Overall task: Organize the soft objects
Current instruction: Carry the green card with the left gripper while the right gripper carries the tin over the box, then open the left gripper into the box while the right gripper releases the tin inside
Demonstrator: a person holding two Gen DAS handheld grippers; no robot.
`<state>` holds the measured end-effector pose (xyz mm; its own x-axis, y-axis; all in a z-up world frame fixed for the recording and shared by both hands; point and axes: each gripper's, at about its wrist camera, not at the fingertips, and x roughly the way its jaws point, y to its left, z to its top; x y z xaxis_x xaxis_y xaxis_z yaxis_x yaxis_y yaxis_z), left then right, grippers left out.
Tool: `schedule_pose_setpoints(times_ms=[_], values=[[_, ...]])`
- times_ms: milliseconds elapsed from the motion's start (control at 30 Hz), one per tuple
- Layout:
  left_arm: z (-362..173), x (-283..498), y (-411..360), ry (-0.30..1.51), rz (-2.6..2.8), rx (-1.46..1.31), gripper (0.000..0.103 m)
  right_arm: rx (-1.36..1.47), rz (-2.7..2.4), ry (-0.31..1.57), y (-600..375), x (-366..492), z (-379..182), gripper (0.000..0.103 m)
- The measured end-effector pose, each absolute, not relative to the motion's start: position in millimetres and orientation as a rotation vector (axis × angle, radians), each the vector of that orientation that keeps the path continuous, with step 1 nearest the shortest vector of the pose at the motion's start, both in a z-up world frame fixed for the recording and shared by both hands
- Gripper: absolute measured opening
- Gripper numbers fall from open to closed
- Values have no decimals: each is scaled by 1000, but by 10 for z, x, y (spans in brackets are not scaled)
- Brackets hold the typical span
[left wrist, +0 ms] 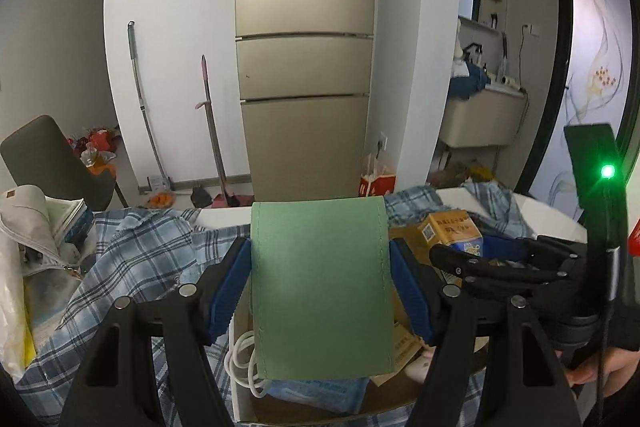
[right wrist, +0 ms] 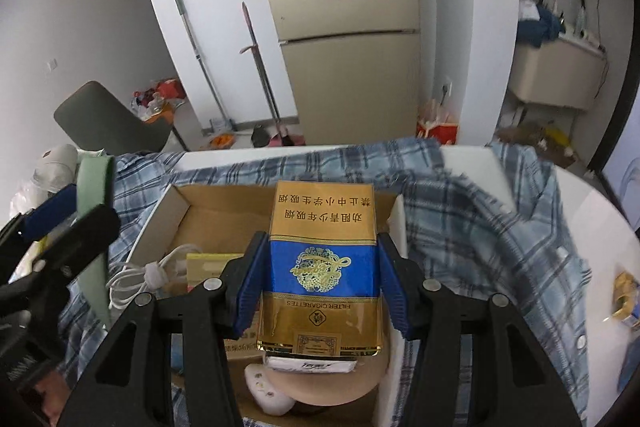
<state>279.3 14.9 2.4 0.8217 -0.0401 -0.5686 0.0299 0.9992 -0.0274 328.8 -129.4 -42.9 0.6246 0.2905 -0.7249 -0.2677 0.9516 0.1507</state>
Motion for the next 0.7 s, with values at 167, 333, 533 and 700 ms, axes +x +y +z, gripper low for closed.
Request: schedule_pose_setpoints(times_ms=[167,333,533,700], values=[[-36,2803,186,629,-41,-44,72,18,336,870,-1265,3288,-516,54],[-29,2809,221,632,-43,-68,82,1,345,894,-1212,3289,-571,64],[11,2785,223,614,-30,-74,89,-15,332,875,-1211,3260,-533,72],[64,2752,228,596,-28,-81,89,0,321,862,-1258,3269,-490,72]])
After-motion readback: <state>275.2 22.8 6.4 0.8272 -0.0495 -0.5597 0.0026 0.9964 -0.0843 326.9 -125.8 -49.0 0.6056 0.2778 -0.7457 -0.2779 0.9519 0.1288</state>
